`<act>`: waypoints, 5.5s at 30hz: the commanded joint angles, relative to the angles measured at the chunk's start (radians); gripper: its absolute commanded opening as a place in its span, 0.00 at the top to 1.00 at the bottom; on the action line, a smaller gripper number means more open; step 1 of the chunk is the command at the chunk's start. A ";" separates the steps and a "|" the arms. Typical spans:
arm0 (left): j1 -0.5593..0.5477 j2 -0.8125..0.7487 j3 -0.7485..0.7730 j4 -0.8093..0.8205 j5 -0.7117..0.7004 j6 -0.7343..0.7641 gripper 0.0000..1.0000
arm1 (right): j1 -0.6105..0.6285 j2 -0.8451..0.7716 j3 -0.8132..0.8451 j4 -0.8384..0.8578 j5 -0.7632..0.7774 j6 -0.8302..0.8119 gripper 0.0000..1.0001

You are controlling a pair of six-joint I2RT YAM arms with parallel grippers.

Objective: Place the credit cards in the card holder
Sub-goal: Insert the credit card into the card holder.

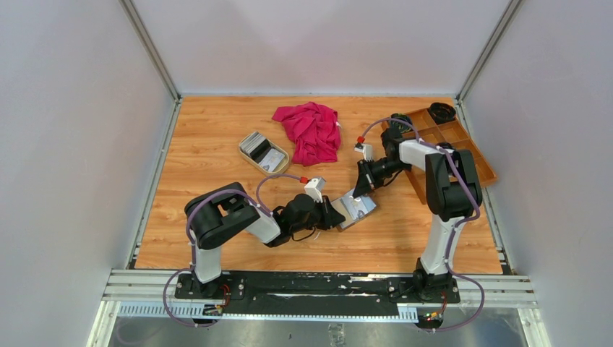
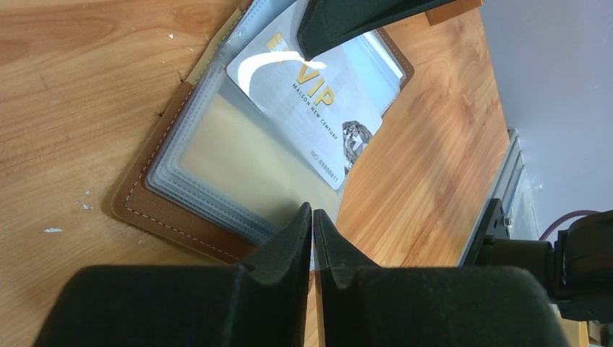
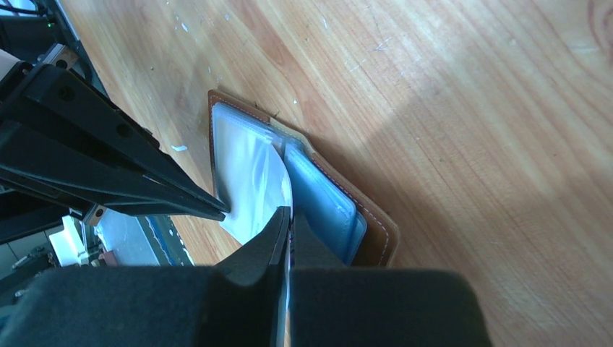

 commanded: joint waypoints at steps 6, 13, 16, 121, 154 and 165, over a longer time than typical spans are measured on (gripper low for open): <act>0.009 0.039 -0.022 -0.078 -0.022 0.020 0.89 | -0.004 -0.066 -0.069 0.135 0.150 0.075 1.00; 0.009 0.035 -0.023 -0.078 -0.022 0.020 0.89 | -0.005 -0.068 -0.090 0.135 0.147 0.069 1.00; 0.010 0.031 -0.029 -0.078 -0.025 0.020 0.89 | -0.003 -0.064 -0.103 0.133 0.146 0.064 1.00; 0.031 -0.239 -0.155 -0.304 -0.079 -0.037 0.55 | 0.198 -0.079 -0.078 0.106 0.130 0.008 0.80; 0.013 -0.229 -0.156 -0.317 -0.115 -0.055 0.52 | 0.301 -0.157 -0.069 0.043 0.232 -0.117 0.52; 0.014 -0.171 -0.134 -0.315 -0.116 -0.070 0.55 | 0.373 -0.151 -0.058 0.022 0.221 -0.120 0.56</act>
